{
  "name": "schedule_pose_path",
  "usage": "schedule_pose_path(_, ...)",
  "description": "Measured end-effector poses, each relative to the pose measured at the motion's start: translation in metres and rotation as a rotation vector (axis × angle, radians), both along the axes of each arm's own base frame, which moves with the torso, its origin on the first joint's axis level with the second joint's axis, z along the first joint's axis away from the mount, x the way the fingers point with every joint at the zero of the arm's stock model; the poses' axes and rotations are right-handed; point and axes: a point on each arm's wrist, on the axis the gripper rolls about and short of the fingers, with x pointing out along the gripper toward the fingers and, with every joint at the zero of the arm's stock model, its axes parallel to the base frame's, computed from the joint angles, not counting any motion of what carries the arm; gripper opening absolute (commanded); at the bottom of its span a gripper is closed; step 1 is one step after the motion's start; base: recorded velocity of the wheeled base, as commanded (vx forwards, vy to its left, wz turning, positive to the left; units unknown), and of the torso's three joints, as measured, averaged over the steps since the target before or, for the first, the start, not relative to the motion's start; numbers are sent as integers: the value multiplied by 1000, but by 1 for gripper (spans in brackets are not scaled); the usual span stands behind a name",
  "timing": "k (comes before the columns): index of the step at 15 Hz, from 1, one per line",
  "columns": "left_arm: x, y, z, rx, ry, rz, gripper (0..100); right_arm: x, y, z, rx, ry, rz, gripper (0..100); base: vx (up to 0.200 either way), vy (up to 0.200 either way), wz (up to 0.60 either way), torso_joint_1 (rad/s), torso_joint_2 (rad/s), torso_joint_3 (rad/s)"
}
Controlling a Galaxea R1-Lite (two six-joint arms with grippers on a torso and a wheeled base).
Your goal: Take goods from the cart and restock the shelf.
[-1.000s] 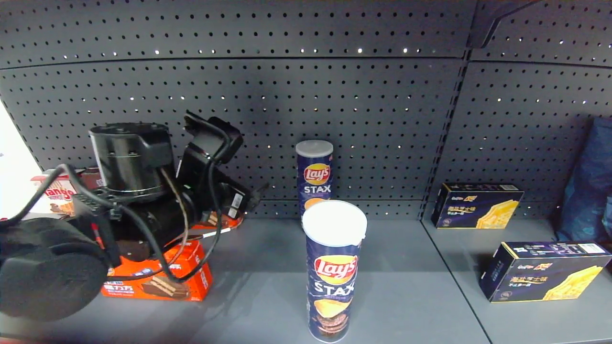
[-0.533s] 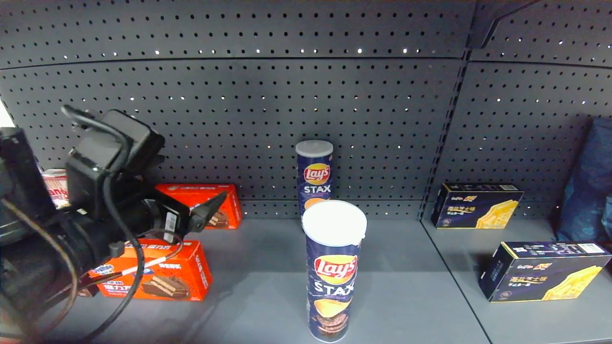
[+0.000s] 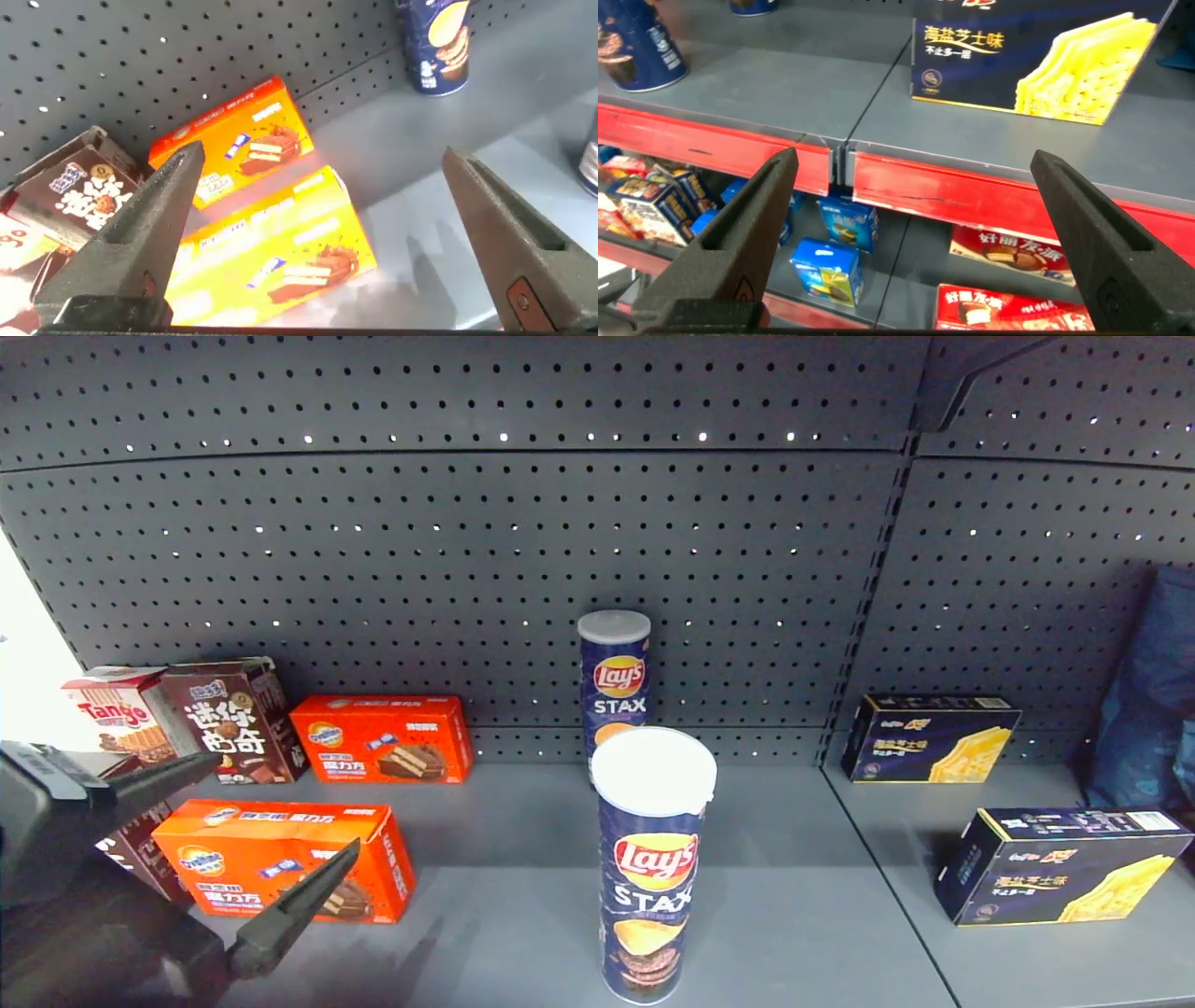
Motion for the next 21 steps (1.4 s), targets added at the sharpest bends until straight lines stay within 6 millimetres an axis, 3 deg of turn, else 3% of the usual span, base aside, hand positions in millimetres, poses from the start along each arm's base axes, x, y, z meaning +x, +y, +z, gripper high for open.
schedule_pose_path(3, -6, 4, -1, -39, -4, 8, 100, 1, -1, 5, 12, -2, -21, 100, 0, 0, 0, 0, 0, 0)
schedule_pose_path(4, -7, 4, -1, -43, -6, 9, 100, 0, -1, 18, 45, -28, -33, 100, 0, 0, 0, 0, 0, 0)
schedule_pose_path(8, -6, 4, 0, -82, 4, 11, 100, 5, 1, 118, 32, -150, 15, 100, 0, 0, 0, 0, 0, 0)
schedule_pose_path(10, -6, 3, -2, -85, 15, 12, 100, 25, 7, 139, -50, -110, 112, 100, 0, 0, 0, 0, 0, 0)
schedule_pose_path(15, -4, 4, -1, -88, 19, 22, 100, 82, 37, 135, -193, 81, 377, 100, 0, 0, 0, 0, 0, 0)
schedule_pose_path(21, 1, 4, 0, -103, 27, 45, 100, 142, 83, 115, -247, 158, 425, 100, 0, 0, 0, 0, 0, 0)
